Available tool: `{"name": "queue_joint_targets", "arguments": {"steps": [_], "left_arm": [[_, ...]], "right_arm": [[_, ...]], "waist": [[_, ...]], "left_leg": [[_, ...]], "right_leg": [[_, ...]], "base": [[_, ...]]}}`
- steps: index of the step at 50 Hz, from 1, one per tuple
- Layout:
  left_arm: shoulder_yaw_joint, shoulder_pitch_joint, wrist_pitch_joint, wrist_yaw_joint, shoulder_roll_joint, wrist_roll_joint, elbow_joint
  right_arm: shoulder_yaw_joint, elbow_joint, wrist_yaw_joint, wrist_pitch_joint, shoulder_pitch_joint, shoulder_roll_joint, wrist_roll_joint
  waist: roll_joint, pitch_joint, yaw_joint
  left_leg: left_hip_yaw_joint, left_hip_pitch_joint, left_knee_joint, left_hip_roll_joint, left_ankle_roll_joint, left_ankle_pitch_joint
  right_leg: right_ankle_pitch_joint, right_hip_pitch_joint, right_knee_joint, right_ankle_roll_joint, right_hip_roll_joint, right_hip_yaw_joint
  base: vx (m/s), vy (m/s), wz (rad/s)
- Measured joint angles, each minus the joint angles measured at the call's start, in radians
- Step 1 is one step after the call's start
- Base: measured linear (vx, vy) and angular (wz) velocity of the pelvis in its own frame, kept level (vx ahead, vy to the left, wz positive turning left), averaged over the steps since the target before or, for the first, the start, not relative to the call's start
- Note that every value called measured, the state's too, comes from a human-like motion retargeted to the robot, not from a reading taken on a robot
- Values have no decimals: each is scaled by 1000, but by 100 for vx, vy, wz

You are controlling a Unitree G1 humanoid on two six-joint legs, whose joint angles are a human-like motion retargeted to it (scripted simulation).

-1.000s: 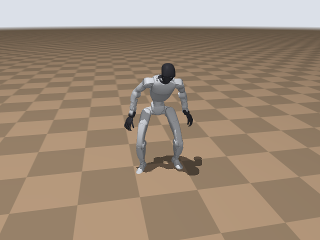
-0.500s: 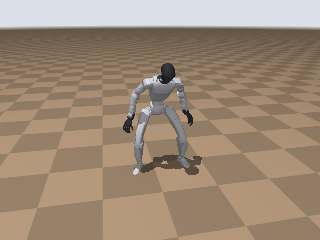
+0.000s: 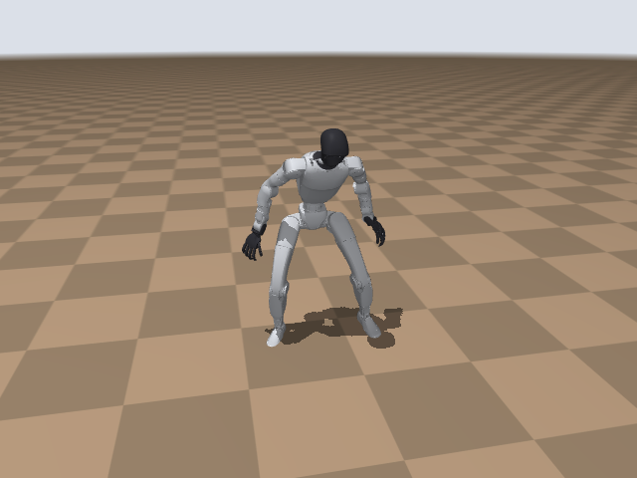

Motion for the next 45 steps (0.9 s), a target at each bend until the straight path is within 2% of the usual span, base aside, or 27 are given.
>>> {"name": "queue_joint_targets", "arguments": {"steps": [3,5,8,9,12,14,15,18,20,21,25,27,30,33,35,37,40,42,43,45], "left_arm": [[2,26,5,-40,-10,66,10],[-3,33,1,-63,-16,122,16],[-13,23,4,-78,-21,178,29],[-19,16,4,-80,-21,180,33],[-44,-9,-8,-82,-10,151,41],[-65,-33,-12,-78,8,130,49],[-74,-46,-10,-73,18,124,51],[-102,-86,0,-36,41,81,65],[-115,-108,-4,-8,49,52,63],[-118,-114,-7,6,49,43,57],[-100,-104,-9,35,53,48,28],[-80,-81,12,3,55,64,24],[-36,-21,-13,-24,45,55,14],[-14,12,1,-77,36,90,22],[-10,23,12,-114,30,126,35],[-20,18,23,-139,26,162,52],[-54,2,30,-154,23,190,80],[-72,-3,15,-141,27,172,91],[-78,-5,5,-130,31,158,98],[-87,-15,-4,-105,45,138,114]], "right_arm": [[31,-5,-11,-18,-42,-1,-8],[44,-3,-12,-30,-52,0,-29],[39,0,3,-37,-42,8,-44],[30,-3,14,-39,-31,9,-45],[7,-21,49,-39,12,8,-43],[9,-26,58,-37,34,10,-42],[14,-24,57,-36,41,12,-42],[26,25,35,-22,33,21,-43],[30,54,16,-18,31,24,-50],[27,61,7,-14,33,23,-55],[36,87,-30,-10,15,36,-43],[73,100,-43,-24,-17,57,5],[63,97,-41,-42,-41,70,3],[68,75,-25,-57,-65,72,30],[69,59,-6,-62,-65,68,39],[68,50,12,-62,-59,66,39],[68,42,35,-62,-42,62,30],[64,32,40,-65,-26,59,14],[62,26,39,-68,-17,60,7],[56,20,30,-71,5,65,6]], "waist": [[-35,0,4],[-44,0,3],[-43,0,11],[-39,0,11],[-26,0,2],[-21,0,5],[-17,0,7],[-3,0,-3],[6,0,-15],[9,0,-21],[-5,0,-33],[-19,0,-22],[-29,0,-6],[-58,0,4],[-68,0,-4],[-70,0,-8],[-54,0,-1],[-41,0,-9],[-38,0,-11],[-38,0,-4]], "left_leg": [[49,-28,115,-52,-14,-167],[94,-36,163,-104,-18,-239],[96,5,58,-201,-38,-216],[92,22,15,-209,-17,-205],[63,11,28,-176,50,-189],[34,-20,85,-141,23,-178],[21,-29,101,-125,9,-181],[-15,-24,119,-101,2,-203],[-40,-23,120,-100,-4,-193],[-48,-19,110,-104,-6,-185],[-66,15,57,-98,-24,-158],[-67,33,31,-65,-20,-117],[-39,41,41,-15,-2,-62],[-33,25,124,-86,-29,-178],[8,8,191,-147,-35,-252],[67,-1,184,-192,-29,-260],[80,48,-4,-238,4,-192],[61,49,-30,-200,68,-162],[46,34,-8,-174,74,-145],[24,18,23,-128,39,-124]], "right_leg": [[-31,6,-15,-36,34,2],[-24,13,-20,-29,54,-9],[7,17,-13,-12,98,-45],[28,1,21,-2,109,-50],[97,-104,210,38,137,14],[67,-179,345,48,153,90],[27,-208,406,40,149,115],[-105,-230,518,-66,38,121],[-156,-222,512,-116,-32,129],[-149,-202,455,-116,-48,136],[-72,-54,103,-77,-50,144],[-84,-45,108,-75,-29,134],[-65,-40,130,-32,6,110],[-90,-23,101,-67,42,104],[-84,-11,91,-66,52,87],[-63,1,66,-62,73,59],[28,-21,77,-41,138,51],[125,-96,175,6,201,121],[161,-137,229,36,242,176],[142,-192,326,66,289,259]], "base": [[3,-39,-28],[5,-31,-10],[5,-30,-18],[5,-28,-13],[5,-28,1],[6,-31,-12],[7,-32,-12],[7,-35,10],[6,-41,41],[6,-46,50],[7,-54,26],[6,-56,-29],[5,-54,-39],[6,-46,-17],[6,-39,24],[3,-37,19],[1,-34,-9],[1,-31,-12],[3,-33,-22],[6,-35,-32]]}}
